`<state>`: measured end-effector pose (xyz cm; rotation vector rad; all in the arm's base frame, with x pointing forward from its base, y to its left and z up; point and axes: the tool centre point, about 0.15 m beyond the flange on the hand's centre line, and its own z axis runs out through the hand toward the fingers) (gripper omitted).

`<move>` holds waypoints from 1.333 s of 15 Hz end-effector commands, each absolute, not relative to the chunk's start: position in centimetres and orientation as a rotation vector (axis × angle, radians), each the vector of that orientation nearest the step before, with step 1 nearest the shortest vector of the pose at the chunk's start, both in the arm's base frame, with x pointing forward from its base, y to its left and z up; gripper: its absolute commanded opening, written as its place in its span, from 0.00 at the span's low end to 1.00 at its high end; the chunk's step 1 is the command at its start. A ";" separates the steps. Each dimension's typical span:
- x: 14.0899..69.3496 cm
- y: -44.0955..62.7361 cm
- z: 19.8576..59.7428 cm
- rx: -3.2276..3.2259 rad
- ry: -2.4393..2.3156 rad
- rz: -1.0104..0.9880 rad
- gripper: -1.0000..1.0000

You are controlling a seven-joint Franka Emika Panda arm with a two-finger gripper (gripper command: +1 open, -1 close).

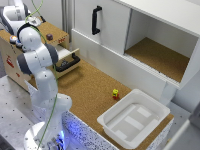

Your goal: Turn on the blue light

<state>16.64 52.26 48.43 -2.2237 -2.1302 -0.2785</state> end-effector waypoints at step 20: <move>21.3 45.4 52.9 -2.530 -1.785 -0.361 1.00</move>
